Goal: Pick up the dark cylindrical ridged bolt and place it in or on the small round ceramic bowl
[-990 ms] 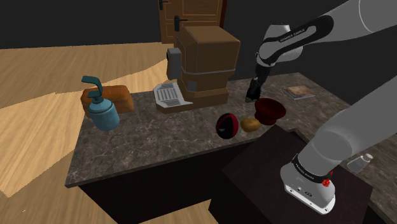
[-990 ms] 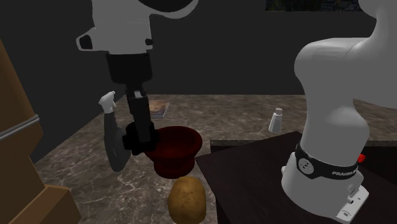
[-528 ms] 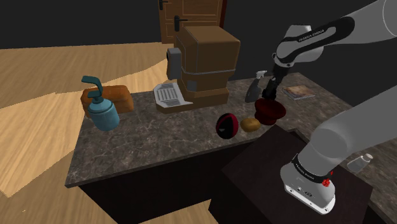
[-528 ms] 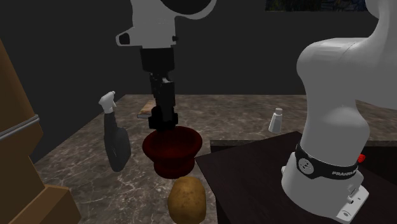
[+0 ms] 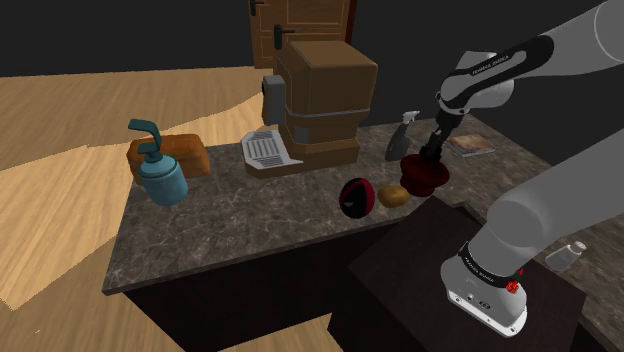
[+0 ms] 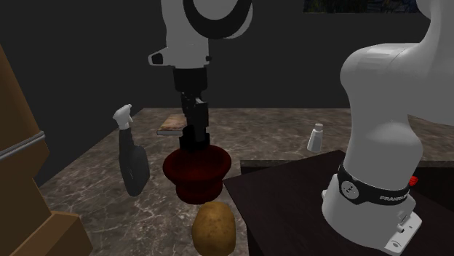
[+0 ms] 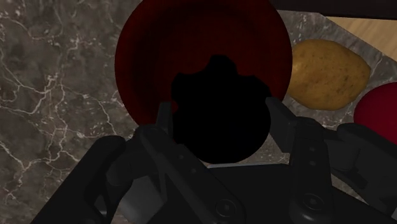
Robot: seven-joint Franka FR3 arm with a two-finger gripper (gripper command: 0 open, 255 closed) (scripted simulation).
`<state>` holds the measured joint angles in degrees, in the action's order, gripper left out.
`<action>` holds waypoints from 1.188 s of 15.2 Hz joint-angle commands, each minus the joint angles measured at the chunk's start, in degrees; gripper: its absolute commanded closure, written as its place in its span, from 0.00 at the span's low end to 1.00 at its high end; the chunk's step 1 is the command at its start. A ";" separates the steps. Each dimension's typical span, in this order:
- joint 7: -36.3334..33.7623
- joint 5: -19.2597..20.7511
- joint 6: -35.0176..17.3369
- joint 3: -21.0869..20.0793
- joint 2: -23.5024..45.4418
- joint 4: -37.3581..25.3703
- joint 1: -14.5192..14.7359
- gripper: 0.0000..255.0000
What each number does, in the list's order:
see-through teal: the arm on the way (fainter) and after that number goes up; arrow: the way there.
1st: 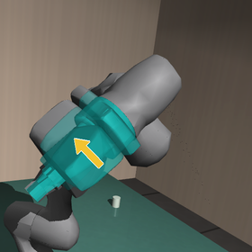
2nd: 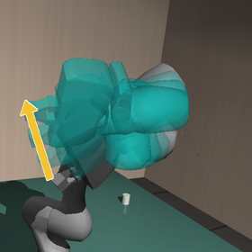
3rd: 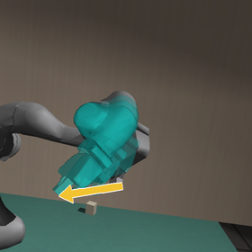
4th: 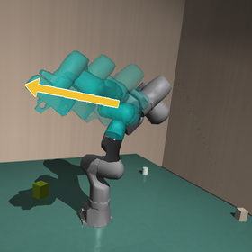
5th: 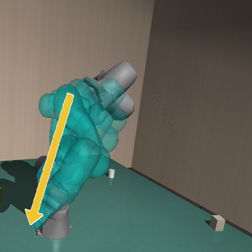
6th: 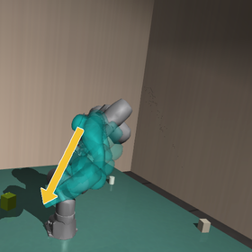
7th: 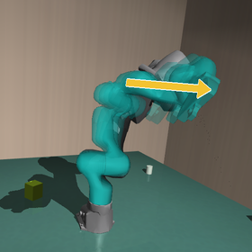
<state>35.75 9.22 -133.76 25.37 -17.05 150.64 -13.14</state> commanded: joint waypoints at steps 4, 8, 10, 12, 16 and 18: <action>0.92 -1.04 -4.93 0.86 3.47 1.54 0.56 1.00; 2.05 -2.44 -8.91 1.54 6.70 2.45 1.15 1.00; 2.05 -2.44 -8.91 1.53 6.70 2.45 1.15 1.00; 2.05 -2.44 -8.91 1.53 6.70 2.45 1.15 1.00; 2.05 -2.44 -8.91 1.53 6.70 2.45 1.15 1.00; 2.05 -2.44 -8.90 1.53 6.70 2.45 1.15 0.00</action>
<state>37.80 6.77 -142.66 26.90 -10.35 153.10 -11.99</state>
